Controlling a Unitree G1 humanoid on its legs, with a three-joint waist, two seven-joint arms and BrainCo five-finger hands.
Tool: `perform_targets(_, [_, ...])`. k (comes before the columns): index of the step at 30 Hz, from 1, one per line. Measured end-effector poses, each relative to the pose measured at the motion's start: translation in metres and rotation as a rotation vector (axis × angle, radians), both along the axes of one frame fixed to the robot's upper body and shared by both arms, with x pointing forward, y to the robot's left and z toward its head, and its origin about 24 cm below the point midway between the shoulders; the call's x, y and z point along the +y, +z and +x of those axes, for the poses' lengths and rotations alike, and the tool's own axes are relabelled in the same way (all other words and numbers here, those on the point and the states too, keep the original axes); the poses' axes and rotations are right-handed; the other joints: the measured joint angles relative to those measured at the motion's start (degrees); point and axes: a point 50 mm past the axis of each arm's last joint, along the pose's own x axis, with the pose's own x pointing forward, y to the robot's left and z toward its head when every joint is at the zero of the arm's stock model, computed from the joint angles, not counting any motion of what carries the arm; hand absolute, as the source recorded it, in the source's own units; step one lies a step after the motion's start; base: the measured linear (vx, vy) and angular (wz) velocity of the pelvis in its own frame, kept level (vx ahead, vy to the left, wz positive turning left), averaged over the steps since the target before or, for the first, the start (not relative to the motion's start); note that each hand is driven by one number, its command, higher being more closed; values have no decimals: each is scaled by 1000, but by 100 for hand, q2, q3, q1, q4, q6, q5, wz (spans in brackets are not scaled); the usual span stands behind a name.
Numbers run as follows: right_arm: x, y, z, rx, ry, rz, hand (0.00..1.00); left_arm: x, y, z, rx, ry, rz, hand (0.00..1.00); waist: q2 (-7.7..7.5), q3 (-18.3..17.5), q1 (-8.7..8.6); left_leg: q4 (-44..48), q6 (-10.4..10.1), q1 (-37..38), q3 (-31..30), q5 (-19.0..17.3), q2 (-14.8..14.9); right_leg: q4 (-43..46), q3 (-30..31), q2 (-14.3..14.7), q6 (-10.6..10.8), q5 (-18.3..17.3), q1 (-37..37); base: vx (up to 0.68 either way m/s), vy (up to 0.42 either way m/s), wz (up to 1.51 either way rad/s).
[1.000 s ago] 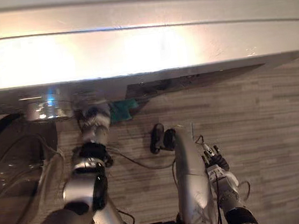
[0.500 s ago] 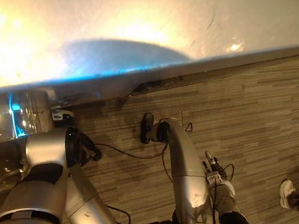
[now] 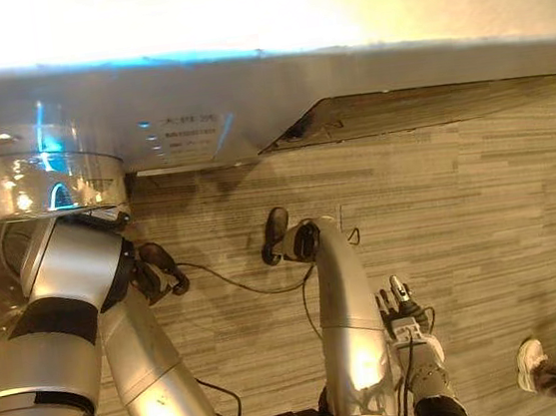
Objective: Pick up the laundry basket with both hands and put the clothes into the washing machine.
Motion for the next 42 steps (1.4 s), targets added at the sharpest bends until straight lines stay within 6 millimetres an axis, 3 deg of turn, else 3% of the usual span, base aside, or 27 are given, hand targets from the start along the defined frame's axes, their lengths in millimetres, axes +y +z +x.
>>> perform_targets(2, [3, -1, 0, 3, 12, 2, 0, -3, -5, 2, 16, 28, 44, 0, -3, -2, 1, -2, 12, 3, -28, 7, -3, -11, -39, -15, 0, 0, 48, -57, -55, 5])
perform_targets(4, [6, -1, 1, 5, 29, 2, 0, 2, -21, 5, 61, 34, -56, 0, -5, -4, -9, -22, 16, 72, -82, 14, -9, -48, -106, -15, 0, 0, 186, -54, -61, 6])
perform_targets(6, [7, -3, 0, 16, 30, 4, 0, 6, -53, 12, 161, 42, -179, 0, -11, -11, -1, -112, 8, 278, -71, 29, -51, -111, -115, -25, 2, -2, 377, -52, -65, 13])
perform_targets(7, [8, -7, -2, 37, 34, 8, 0, 11, -88, 17, 275, 56, -284, 0, -26, -34, -1, -288, -9, 491, -7, 77, -111, -237, -114, -50, 7, -2, 556, -66, -89, 16])
perform_targets(8, [8, -8, -3, 43, 38, 8, 0, 14, -103, 18, 325, 63, -337, 0, -25, -49, -2, -370, -26, 569, 11, 109, -133, -300, -125, -55, 16, 6, 629, -89, -115, 18])
perform_targets(9, [10, -13, -6, 70, 42, 13, 0, 22, -141, 17, 444, 83, -463, 0, -31, -168, -19, -546, -57, 665, 26, 172, -186, -449, -164, -53, 11, 33, 733, -74, -103, 11])
perform_targets(10, [10, -15, -8, 83, 44, 15, 0, 24, -162, 16, 508, 91, -533, 0, -33, -213, -23, -637, -88, 733, 38, 197, -194, -535, -200, -51, 5, 50, 811, -58, -104, 15])
perform_targets(12, [12, -21, -11, 118, 50, 24, 0, 22, -248, -5, 764, 63, -925, 0, -48, -255, 0, -1100, -98, 1169, 156, 382, -265, -928, -292, -37, -5, 145, 1233, -26, -100, 18])
perform_targets(13, [12, -21, -11, 129, 56, 21, 0, 20, -266, -13, 816, 58, -1014, 0, -63, -265, 11, -1229, -100, 1295, 202, 432, -293, -1039, -294, -33, -3, 184, 1334, -9, -90, 10])
perform_targets(15, [14, -21, -8, 151, 70, 13, 0, 13, -326, -48, 962, 71, -1190, 0, -66, -272, 51, -1708, -101, 1859, 347, 609, -395, -1496, -315, 16, 27, 363, 1830, 4, -75, 2])
perform_targets(17, [17, -26, -11, 178, 81, 16, 0, 14, -355, -71, 1027, 98, -1230, 0, -63, -282, 64, -2081, -128, 2298, 437, 721, -480, -1865, -361, 38, 60, 465, 2251, 28, -65, 11])
perform_targets(18, [20, -33, -18, 221, 92, 26, 0, 15, -381, -95, 1088, 127, -1278, 0, -60, -394, 82, -2540, -178, 2742, 532, 844, -600, -2265, -432, 34, 95, 570, 2687, 44, -65, 21])
perform_targets(20, [24, -41, -29, 271, 104, 39, 0, 17, -406, -120, 1155, 166, -1318, 0, -52, -587, 167, -3004, -194, 3173, 635, 1003, -735, -2659, -467, 37, 130, 679, 3084, 88, -63, 23])
perform_targets(21, [24, -46, -37, 299, 101, 46, 0, 25, -424, -144, 1190, 214, -1351, 0, -10, -708, 216, -3440, -210, 3667, 686, 1139, -885, -3018, -541, 24, 181, 764, 3576, 123, -56, 25])
perform_targets(24, [26, -56, -53, 364, 101, 58, 0, 40, -451, -188, 1252, 323, -1341, 0, 61, -1070, 386, -4291, -270, 4678, 814, 1393, -1150, -3614, -602, 8, 256, 866, 4473, 118, -32, 17])
perform_targets(27, [24, -62, -65, 423, 117, 26, 0, 44, -462, -209, 1304, 366, -1294, 0, 180, -1250, 411, -4811, -307, 5228, 770, 1585, -1313, -3926, -805, -36, 281, 876, 5066, 88, -41, 39])
perform_targets(29, [16, -71, -85, 524, 152, -22, 0, 43, -471, -225, 1392, 367, -1173, 0, 376, -1541, 336, -5757, -344, 5682, 457, 2033, -1613, -4519, -1259, -55, 340, 944, 5728, 66, -51, 91])
perform_targets(31, [11, -76, -99, 605, 199, -64, 0, 40, -475, -235, 1469, 318, -1008, 0, 664, -1810, 331, -6869, -409, 6144, 92, 2607, -1784, -5347, -1827, 127, 381, 1163, 6397, 112, -43, 110])
perform_targets(32, [5, -77, -101, 631, 216, -90, 0, 39, -477, -239, 1488, 306, -973, 0, 787, -1918, 385, -7261, -454, 6383, -34, 2879, -1801, -5665, -2014, 242, 377, 1321, 6652, 127, -35, 78])
perform_targets(34, [1, -75, -96, 628, 257, -124, 0, 42, -479, -246, 1499, 318, -957, 0, 858, -1963, 463, -7410, -452, 6560, -148, 2987, -1814, -5808, -2207, 298, 429, 1378, 6934, 100, -4, 48])
perform_targets(36, [2, -72, -82, 604, 291, -148, 0, 45, -477, -246, 1497, 283, -888, 0, 847, -1987, 462, -7110, -369, 6491, -93, 2880, -1791, -5805, -2522, 221, 378, 1418, 7070, 17, 26, 44])
perform_targets(37, [2, -70, -72, 584, 303, -163, 0, 43, -474, -242, 1488, 258, -865, 0, 828, -1969, 469, -6476, -191, 6291, 185, 2549, -1698, -5745, -2572, 146, 382, 1418, 7094, -20, 72, 29])
perform_targets(38, [-2, -65, -60, 564, 330, -204, 0, 33, -467, -233, 1465, 184, -834, 0, 873, -1958, 555, -4911, 26, 6005, 558, 1910, -1474, -5416, -2542, -26, 383, 1417, 7077, -19, 162, 17])
perform_targets(39, [-14, -56, -43, 533, 351, -272, 0, 11, -453, -220, 1411, 54, -808, 0, 1078, -1934, 608, -3868, 33, 5762, 630, 1814, -1323, -4854, -2406, -169, 365, 1388, 7085, -51, 177, 16])
perform_targets(40, [-17, -54, -40, 528, 348, -283, 0, 0, -444, -214, 1374, -12, -803, 0, 1107, -1938, 574, -3685, 150, 5742, 662, 1910, -1382, -4680, -2297, -207, 292, 1257, 7007, -95, 169, 24])
perform_targets(41, [-17, -53, -38, 522, 348, -284, 0, -6, -435, -208, 1334, -58, -797, 0, 1138, -1958, 538, -3739, 149, 5719, 554, 1936, -1456, -4717, -2102, -164, 423, 1072, 6949, -190, 100, 46])
perform_targets(42, [-11, -54, -37, 519, 353, -274, 0, -13, -417, -194, 1250, -142, -780, 0, 829, -2013, 464, -3626, 249, 5860, 269, 1708, -1663, -5085, -1966, -248, 277, 1232, 6978, -244, 90, 20])
